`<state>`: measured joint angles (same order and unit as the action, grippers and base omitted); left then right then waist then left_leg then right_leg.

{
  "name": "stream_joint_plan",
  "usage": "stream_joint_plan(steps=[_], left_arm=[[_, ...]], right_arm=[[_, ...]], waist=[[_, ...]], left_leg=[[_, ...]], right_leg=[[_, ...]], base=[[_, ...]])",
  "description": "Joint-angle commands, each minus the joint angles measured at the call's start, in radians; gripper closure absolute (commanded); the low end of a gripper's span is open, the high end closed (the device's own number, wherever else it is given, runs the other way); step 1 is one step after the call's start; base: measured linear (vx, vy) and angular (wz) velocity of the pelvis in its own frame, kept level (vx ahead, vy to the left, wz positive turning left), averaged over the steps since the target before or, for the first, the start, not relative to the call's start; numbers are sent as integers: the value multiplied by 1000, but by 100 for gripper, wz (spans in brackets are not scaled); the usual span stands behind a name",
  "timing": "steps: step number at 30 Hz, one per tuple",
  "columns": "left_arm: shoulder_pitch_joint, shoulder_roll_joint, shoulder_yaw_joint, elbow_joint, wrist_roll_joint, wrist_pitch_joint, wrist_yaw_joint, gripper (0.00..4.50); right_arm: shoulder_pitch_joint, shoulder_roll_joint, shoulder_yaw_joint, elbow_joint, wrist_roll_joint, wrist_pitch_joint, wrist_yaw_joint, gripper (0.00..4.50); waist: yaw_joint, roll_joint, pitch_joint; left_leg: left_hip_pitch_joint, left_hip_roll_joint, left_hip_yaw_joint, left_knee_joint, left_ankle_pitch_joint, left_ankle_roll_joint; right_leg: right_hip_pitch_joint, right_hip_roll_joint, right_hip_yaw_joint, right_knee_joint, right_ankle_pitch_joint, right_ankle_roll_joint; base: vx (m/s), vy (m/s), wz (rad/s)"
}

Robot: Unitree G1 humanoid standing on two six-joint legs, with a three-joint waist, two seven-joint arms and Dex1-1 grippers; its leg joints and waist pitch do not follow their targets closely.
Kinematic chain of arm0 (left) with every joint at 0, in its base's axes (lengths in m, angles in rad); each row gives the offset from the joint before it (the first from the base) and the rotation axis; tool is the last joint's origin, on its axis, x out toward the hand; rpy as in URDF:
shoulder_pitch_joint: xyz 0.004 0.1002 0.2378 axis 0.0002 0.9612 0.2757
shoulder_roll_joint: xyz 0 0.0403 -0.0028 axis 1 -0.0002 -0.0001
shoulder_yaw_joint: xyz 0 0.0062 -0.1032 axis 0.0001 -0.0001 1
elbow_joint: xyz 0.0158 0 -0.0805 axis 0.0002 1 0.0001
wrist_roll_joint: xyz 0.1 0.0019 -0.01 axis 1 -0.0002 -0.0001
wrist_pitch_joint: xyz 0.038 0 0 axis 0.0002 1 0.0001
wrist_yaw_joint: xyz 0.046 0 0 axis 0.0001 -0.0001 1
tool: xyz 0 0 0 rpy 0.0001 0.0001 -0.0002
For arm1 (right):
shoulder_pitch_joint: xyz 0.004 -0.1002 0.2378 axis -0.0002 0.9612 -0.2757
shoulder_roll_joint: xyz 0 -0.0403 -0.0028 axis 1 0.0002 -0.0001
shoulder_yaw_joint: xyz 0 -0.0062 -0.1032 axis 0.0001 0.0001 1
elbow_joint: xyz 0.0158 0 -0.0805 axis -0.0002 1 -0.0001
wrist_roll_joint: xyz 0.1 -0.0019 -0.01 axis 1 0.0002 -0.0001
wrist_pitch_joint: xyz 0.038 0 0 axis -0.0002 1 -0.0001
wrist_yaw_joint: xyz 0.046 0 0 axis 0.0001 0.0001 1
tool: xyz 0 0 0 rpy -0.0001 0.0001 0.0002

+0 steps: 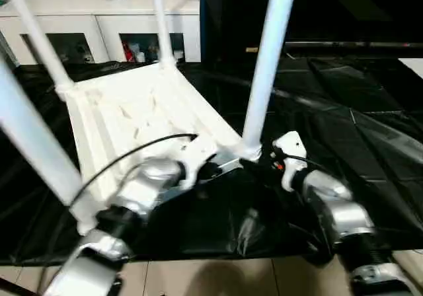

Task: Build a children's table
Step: Rotate leg to tighten

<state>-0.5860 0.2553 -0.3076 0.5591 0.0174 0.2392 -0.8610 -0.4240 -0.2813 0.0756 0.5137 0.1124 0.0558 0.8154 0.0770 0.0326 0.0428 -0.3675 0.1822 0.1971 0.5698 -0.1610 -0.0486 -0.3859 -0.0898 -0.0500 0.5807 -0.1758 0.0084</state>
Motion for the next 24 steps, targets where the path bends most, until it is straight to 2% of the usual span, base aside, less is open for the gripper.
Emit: stream_joint_plan(steps=[1, 3, 4, 5, 6, 8, 10, 12, 13, 15, 16, 18, 20, 21, 24], left_arm=[[27, 6, -27, -39, -44, -20, -94, 450], [49, 45, -32, -89, -74, -23, -177, 450], [61, 65, -36, -118, -90, -22, -223, 450], [78, 93, -43, -155, -110, -7, -280, 450], [82, 102, -44, -166, -114, 0, -296, 450], [100, 129, -46, -201, -125, 10, -342, 450], [111, 140, -43, -219, -133, 18, -358, 450], [120, 149, -43, -233, -136, 21, -365, 450], [124, 152, -42, -240, -138, 24, -366, 450], [128, 156, -41, -247, -139, 27, -367, 450], [131, 158, -40, -251, -139, 29, -365, 450], [134, 160, -37, -253, -136, 29, -368, 450], [137, 160, -32, -254, -128, 30, -368, 450], [138, 160, -32, -255, -127, 30, -368, 450], [136, 157, -29, -247, -123, 28, -353, 450]], right_arm=[[-6, -8, 46, -54, 29, 2, 117, 56], [-8, -41, 52, -66, 41, 12, 177, 56], [-8, -56, 60, -73, 49, 27, 205, 56], [-4, -79, 80, -89, 54, 43, 255, 56], [-2, -86, 86, -93, 53, 43, 271, 56], [-1, -95, 95, -94, 44, 46, 296, 56], [0, -101, 103, -99, 45, 48, 313, 56], [5, -105, 113, -104, 43, 51, 330, 56], [7, -107, 116, -108, 43, 53, 341, 56], [9, -110, 121, -112, 44, 56, 350, 56], [10, -111, 123, -114, 47, 58, 349, 73], [8, -111, 124, -111, 50, 58, 350, 73], [5, -109, 122, -108, 57, 60, 355, 101], [5, -109, 122, -108, 58, 61, 355, 101], [12, -101, 111, -113, 69, 70, 352, 130]], waist=[[4, -20, -58], [7, -21, -66], [8, -19, -69], [13, -19, -75], [20, -18, -77], [27, -13, -77], [39, -10, -75], [44, -10, -64], [44, -11, -63], [36, -11, -55], [34, -13, -54], [26, -14, -49], [24, -15, -48], [23, -14, -49], [23, -12, -55]], left_leg=[[7, 45, -24, -68, -284, 61], [3, 46, -21, -59, -210, 82], [3, 45, -18, -55, -182, 93], [1, 44, -16, -47, -120, 116], [-2, 43, -12, -38, -72, 142], [-4, 44, -9, -29, -54, 163], [-1, 50, -9, -30, -84, 153], [-1, 54, -10, -39, -157, 115], [-1, 53, -12, -42, -185, 99], [5, 54, -16, -54, -291, 40], [5, 54, -17, -55, -311, 30], [7, 52, -22, -62, -368, 3], [11, 51, -24, -63, -383, -5], [12, 52, -24, -63, -381, -6], [8, 51, -21, -60, -325, 5]], right_leg=[[30, -58, 33, -68, -296, -192], [37, -56, 31, -53, -185, -223], [36, -55, 31, -47, -142, -235], [38, -51, 30, -34, -43, -260], [33, -47, 29, -24, 40, -280], [25, -48, 28, -15, 86, -299], [22, -50, 25, -18, 31, -298], [17, -49, 25, -28, -83, -279], [18, -50, 24, -31, -125, -269], [15, -54, 27, -46, -280, -226], [14, -55, 28, -49, -305, -217], [13, -58, 30, -58, -397, -182], [12, -60, 32, -63, -423, -170], [12, -60, 33, -63, -419, -169], [15, -55, 34, -53, -315, -192]], base=[[0, 0, 0], [60, -14, -3], [58, -19, 0], [0, 0, 0], [0, 0, 0], [0, 0, 0], [0, 0, 0], [0, 0, 0], [0, 0, 0], [-52, 15, 0], [0, 0, 0], [0, 0, 0], [0, 0, 0], [0, 0, 0], [0, 0, 0]])
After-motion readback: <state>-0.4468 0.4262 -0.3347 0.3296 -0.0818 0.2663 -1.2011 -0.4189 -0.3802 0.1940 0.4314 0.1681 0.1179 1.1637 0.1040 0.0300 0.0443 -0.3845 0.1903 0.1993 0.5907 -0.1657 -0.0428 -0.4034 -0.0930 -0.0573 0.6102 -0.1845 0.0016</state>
